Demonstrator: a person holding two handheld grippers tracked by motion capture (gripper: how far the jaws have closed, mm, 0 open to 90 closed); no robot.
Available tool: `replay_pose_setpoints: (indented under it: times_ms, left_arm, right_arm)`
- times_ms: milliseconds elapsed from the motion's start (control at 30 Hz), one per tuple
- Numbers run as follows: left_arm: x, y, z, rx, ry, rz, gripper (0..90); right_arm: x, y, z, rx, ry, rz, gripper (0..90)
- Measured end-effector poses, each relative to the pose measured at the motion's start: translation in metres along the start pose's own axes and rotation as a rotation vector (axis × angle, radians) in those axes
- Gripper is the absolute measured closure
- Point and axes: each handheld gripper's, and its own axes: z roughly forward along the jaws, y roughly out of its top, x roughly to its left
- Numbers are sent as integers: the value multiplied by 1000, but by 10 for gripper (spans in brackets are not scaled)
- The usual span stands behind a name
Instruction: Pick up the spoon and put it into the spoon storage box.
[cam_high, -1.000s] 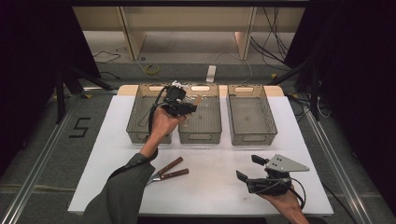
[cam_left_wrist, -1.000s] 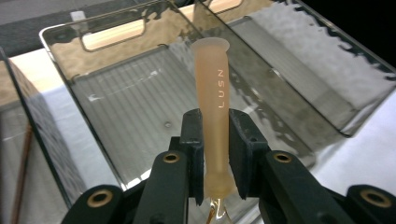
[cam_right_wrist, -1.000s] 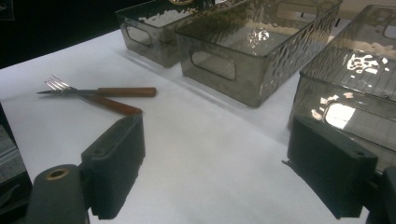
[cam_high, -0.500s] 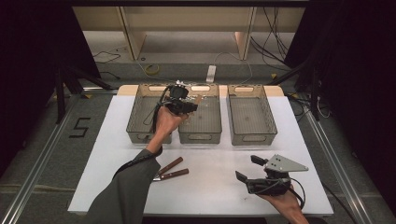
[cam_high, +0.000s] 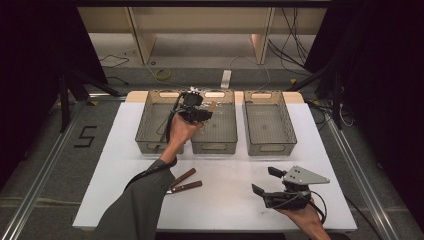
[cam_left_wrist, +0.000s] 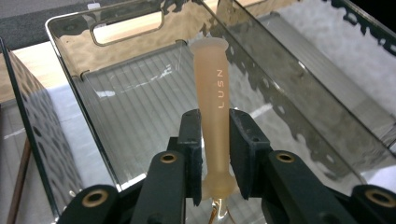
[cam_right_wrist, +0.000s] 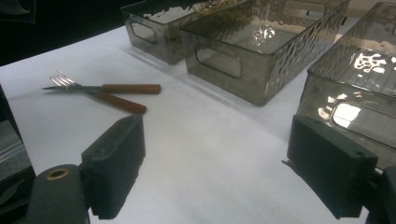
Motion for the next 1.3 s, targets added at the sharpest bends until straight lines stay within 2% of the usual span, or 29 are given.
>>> replay_pose_setpoints:
  times_ms: [100,167,333,433,567,667,933,1033,1300]
  left_arm:
    - [-3,3,-1,-5,3,-15,543]
    - [-3,5,-5,-7,-3,-19,488]
    - [-5,3,-18,7,-60,-45,363]
    - [-10,-3,-25,36,-74,-6,331]
    - [-9,-14,-38,46,-102,-9,294]
    - [-7,-23,-46,48,-105,3,283]
    - [-1,-44,-64,27,-106,19,266]
    - [-1,-50,-64,64,-110,41,250]
    - [0,-63,-78,96,-88,75,235]
  right_arm:
    - [0,0,0,0,1,-2,200]
    - [0,0,0,-2,1,0,200]
    - [0,0,0,-3,1,-2,200]
    - [1,0,0,-1,2,-4,200]
    - [1,0,-1,-2,0,-7,200]
    - [1,0,0,2,1,-3,200]
    - [1,0,-1,-2,-1,-7,200]
    - [2,0,-1,-1,2,-7,200]
    - [2,0,-1,2,6,-11,200]
